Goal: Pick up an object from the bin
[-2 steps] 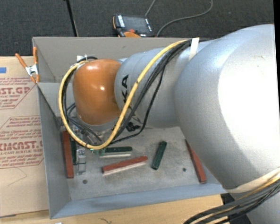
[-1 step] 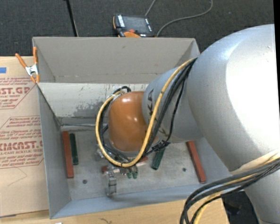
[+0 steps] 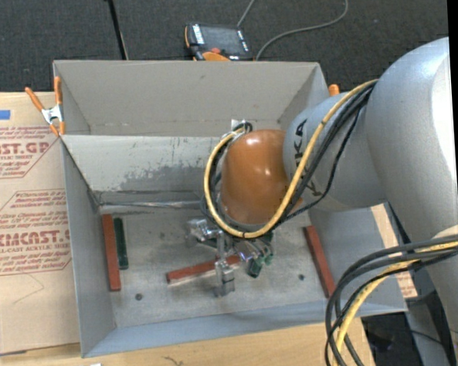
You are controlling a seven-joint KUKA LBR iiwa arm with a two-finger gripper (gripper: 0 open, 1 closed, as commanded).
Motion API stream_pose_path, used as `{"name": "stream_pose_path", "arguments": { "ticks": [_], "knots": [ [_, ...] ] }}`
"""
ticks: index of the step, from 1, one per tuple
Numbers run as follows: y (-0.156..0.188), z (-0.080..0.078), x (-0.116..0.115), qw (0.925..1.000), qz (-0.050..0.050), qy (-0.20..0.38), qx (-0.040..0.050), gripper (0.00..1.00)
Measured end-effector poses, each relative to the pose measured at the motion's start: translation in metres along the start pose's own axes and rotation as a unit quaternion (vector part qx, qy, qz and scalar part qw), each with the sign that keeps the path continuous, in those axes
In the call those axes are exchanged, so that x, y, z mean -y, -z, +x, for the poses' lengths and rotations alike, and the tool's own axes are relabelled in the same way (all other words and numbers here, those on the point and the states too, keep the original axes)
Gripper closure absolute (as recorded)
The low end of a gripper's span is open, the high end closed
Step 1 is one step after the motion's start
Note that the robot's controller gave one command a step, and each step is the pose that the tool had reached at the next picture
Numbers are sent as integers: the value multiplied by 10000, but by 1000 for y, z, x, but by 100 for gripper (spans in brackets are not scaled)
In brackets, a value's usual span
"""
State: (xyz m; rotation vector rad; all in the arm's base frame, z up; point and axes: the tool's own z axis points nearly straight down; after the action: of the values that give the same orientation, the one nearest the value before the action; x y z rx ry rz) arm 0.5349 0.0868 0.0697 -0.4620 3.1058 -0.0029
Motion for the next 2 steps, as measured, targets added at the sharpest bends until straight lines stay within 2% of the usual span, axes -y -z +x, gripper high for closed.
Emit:
{"name": "stream_pose_path", "arguments": {
  "ticks": [1,2],
  "knots": [
    [1,-1,-3,10000,-16,12,3,100],
    [119,-25,30,9976,4,686,48,100]
  ]
}}
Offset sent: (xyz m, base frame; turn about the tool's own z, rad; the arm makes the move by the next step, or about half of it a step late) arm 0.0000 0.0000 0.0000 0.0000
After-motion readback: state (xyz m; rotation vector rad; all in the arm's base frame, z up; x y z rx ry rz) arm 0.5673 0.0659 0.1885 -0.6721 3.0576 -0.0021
